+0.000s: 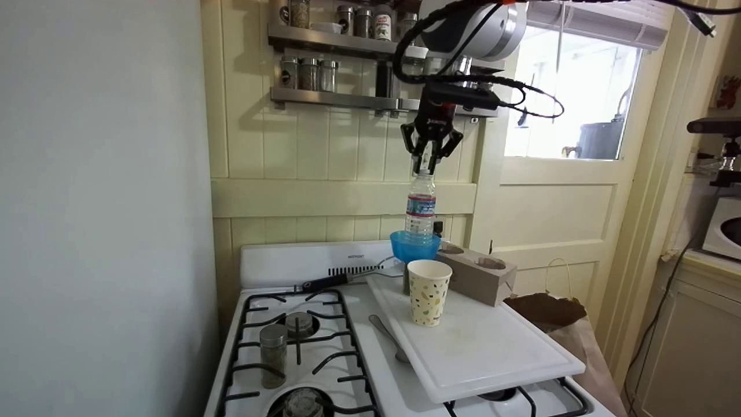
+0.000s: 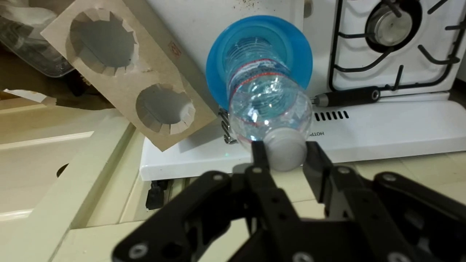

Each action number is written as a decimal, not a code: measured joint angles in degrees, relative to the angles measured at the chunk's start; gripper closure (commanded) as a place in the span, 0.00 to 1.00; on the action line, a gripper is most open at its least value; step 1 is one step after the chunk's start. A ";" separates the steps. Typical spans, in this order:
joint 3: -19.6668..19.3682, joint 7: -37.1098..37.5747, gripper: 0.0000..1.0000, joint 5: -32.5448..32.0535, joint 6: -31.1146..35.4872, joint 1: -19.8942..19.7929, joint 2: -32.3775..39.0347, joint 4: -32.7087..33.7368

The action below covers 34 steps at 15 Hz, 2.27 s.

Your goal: Put the water bottle inside the bowl

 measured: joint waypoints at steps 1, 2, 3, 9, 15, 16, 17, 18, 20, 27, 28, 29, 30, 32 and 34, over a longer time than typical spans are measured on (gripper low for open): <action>0.00 0.00 0.92 0.00 0.00 0.00 0.05 0.00; 0.00 0.00 0.92 0.00 0.00 0.00 0.10 0.00; 0.00 0.00 0.92 0.00 0.00 0.00 0.14 0.00; 0.00 0.04 0.92 0.00 0.01 0.16 0.21 0.00; 0.00 0.11 0.92 0.00 0.01 0.26 0.21 0.00; 0.00 0.11 0.92 0.00 0.01 0.27 0.23 0.00; 0.00 0.11 0.92 0.00 0.01 0.29 0.25 0.00; 0.00 0.11 0.92 0.00 0.01 0.31 0.28 0.00; 0.00 0.11 0.92 0.00 0.01 0.36 0.35 0.00; 0.00 0.28 0.30 0.00 0.01 0.53 0.46 0.04; 0.00 0.35 0.23 0.00 0.01 0.54 0.45 0.17; 0.00 0.42 0.14 0.00 0.01 0.56 0.44 0.29; 0.00 0.50 0.08 0.00 0.01 0.58 0.44 0.39; 0.00 0.72 0.00 0.00 0.01 0.63 0.44 0.54; 0.00 0.85 0.00 0.00 0.01 0.66 0.41 0.59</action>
